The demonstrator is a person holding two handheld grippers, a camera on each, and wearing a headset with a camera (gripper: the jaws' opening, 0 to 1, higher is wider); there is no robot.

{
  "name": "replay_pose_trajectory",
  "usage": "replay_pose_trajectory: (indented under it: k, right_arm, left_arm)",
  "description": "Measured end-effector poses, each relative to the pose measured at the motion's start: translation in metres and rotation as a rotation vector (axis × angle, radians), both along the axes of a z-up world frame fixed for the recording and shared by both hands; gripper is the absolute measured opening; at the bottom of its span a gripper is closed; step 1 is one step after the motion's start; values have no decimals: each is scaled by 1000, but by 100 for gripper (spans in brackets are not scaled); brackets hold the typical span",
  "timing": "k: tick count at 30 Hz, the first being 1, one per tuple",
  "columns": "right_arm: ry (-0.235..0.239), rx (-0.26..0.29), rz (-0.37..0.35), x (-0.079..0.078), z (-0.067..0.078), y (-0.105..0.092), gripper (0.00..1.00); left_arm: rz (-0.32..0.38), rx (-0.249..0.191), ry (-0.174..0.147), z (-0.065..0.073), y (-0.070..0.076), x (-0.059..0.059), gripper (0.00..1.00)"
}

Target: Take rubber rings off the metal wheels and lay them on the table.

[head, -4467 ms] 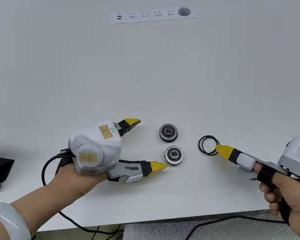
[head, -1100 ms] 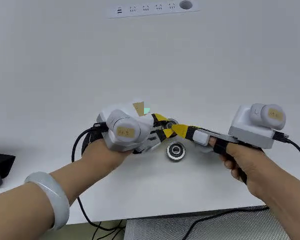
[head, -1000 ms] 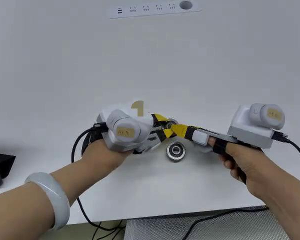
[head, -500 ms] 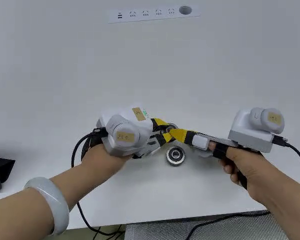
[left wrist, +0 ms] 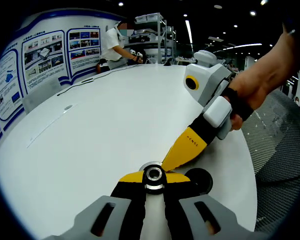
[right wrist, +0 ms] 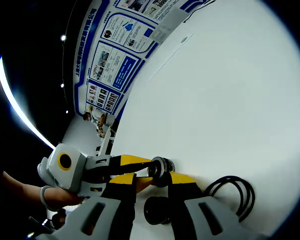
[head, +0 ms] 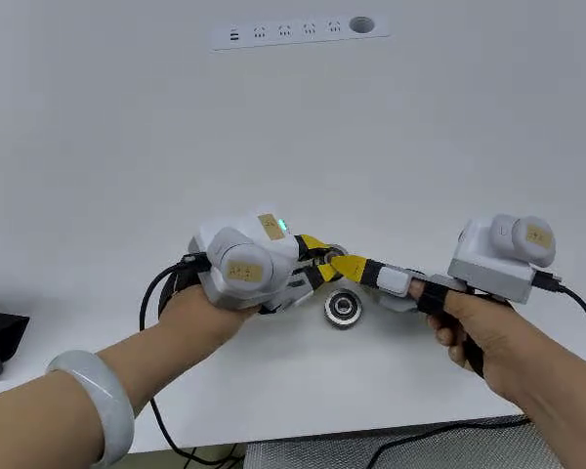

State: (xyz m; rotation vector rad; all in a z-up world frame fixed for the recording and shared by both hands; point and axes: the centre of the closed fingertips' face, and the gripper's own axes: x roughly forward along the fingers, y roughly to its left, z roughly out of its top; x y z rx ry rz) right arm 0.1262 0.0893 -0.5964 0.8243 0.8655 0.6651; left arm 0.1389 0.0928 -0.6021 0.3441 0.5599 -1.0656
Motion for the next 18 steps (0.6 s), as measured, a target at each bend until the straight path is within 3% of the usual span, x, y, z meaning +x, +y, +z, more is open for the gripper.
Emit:
replay_pose_trajectory:
  k: [8, 18]
  right_arm:
    - [-7, -14, 3, -1, 1, -2, 24]
    - [-13, -36, -2, 0, -2, -6, 13]
  left_arm:
    - [2, -1, 0, 0, 0, 0, 13]
    - [2, -2, 0, 0, 0, 0, 13]
